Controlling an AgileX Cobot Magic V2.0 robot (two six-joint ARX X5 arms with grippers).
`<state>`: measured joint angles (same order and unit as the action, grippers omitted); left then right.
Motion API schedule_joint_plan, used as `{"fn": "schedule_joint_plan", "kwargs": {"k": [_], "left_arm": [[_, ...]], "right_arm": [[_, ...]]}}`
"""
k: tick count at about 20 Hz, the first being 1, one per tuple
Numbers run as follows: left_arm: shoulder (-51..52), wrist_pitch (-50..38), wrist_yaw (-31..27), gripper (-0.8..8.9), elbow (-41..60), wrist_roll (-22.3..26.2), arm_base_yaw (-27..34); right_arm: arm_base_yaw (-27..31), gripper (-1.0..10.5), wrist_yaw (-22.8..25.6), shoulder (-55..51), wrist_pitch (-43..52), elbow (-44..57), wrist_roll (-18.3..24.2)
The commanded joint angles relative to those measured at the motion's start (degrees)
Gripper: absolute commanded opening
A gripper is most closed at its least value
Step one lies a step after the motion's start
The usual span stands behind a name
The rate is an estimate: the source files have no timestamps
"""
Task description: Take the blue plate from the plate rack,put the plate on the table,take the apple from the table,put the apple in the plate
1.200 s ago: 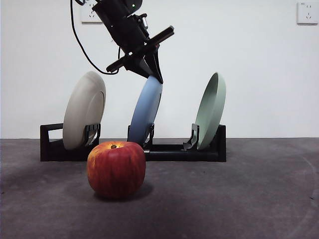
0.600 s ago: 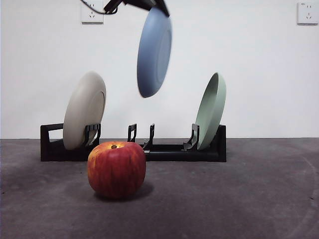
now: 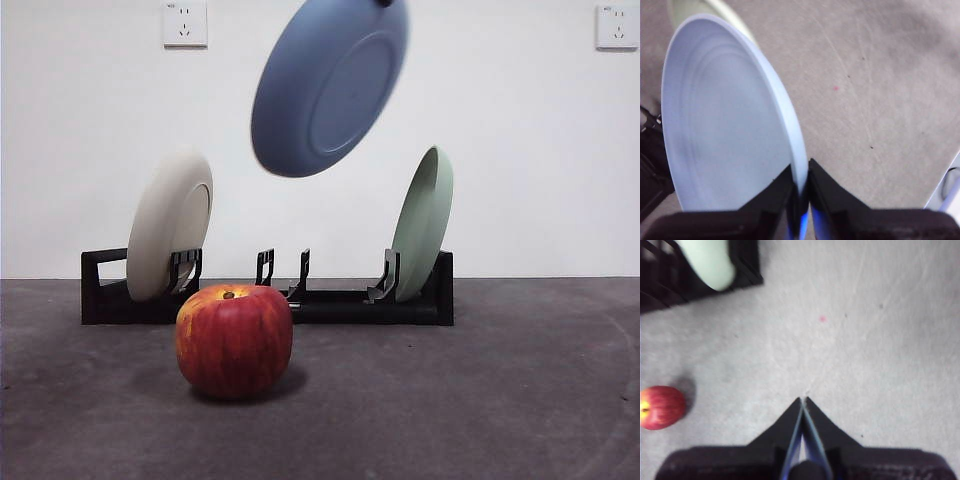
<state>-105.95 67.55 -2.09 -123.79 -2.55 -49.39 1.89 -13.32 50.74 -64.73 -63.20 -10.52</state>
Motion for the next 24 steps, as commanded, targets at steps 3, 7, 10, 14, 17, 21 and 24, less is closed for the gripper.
{"fn": "schedule_joint_plan", "kwargs": {"k": [3, 7, 10, 14, 17, 21, 24], "left_arm": [[-0.1, 1.6, -13.7, -0.06, 3.2, 1.3, -9.0], [-0.1, -4.4, -15.7, -0.06, 14.5, 0.1, -14.8], [-0.1, -13.4, -18.8, -0.06, 24.3, 4.8, -18.7], [-0.2, -25.1, -18.7, -0.06, 32.9, 14.4, -21.0], [-2.3, -28.5, -18.3, -0.07, 35.3, 22.0, -20.7], [-8.1, -29.2, -18.3, -0.07, 35.3, 32.6, -19.9], [-12.0, -30.5, -18.4, -0.07, 35.3, 33.8, -19.8]], "right_arm": [[0.0, 0.0, 1.1, -6.6, -1.0, -0.3, -0.2], [0.0, 0.0, 7.2, -11.5, -3.0, -0.3, -1.6], [0.0, 0.0, 8.8, -14.6, -2.6, -0.3, -3.8], [0.0, 0.0, 10.3, -16.7, -0.8, -0.3, -8.7], [0.0, 0.0, 10.3, -17.1, 0.0, -0.3, -10.0], [0.0, 0.0, 10.3, -17.2, 0.0, -0.3, -10.5], [0.0, 0.0, 10.3, -17.2, 0.0, -0.3, -10.5]]}}
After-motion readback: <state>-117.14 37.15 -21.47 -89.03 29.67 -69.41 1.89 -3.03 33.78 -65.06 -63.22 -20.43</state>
